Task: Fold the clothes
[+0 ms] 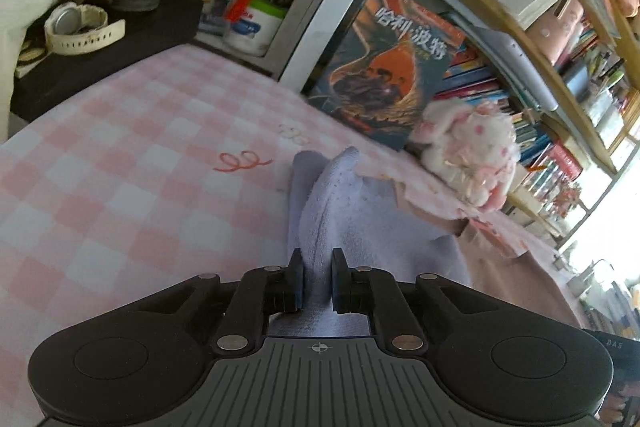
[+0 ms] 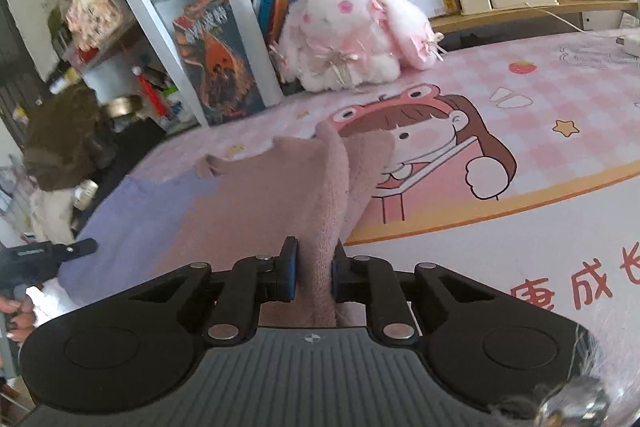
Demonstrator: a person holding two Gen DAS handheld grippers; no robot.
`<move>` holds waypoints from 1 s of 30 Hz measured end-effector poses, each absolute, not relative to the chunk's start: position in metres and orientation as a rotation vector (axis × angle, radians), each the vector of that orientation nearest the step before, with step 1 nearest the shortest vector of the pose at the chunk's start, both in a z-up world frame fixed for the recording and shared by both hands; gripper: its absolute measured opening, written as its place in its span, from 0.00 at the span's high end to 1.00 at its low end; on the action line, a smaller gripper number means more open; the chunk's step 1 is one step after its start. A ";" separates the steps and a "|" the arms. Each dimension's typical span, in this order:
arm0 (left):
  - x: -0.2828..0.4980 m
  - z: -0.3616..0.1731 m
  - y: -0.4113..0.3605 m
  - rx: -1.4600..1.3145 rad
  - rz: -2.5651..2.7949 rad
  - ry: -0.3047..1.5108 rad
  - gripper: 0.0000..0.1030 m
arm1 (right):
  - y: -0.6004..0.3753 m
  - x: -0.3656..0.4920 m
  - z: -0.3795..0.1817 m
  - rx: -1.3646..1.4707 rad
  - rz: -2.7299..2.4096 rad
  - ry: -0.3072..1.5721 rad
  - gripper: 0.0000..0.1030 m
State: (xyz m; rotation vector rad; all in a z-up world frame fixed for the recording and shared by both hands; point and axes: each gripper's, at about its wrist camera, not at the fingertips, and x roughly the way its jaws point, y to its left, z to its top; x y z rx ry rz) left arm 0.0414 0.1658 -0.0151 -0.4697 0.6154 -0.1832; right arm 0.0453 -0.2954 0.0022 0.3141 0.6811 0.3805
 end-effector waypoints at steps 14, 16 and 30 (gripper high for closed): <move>0.014 -0.002 0.167 -0.417 -0.108 0.562 0.68 | -0.294 0.036 0.001 0.244 0.321 0.675 0.69; 0.001 0.004 0.166 -0.399 -0.104 0.543 0.61 | -0.296 0.028 0.005 0.230 0.317 0.656 0.65; -0.058 0.021 0.136 -0.318 -0.124 0.493 0.32 | -0.302 -0.026 0.026 0.204 0.306 0.559 0.36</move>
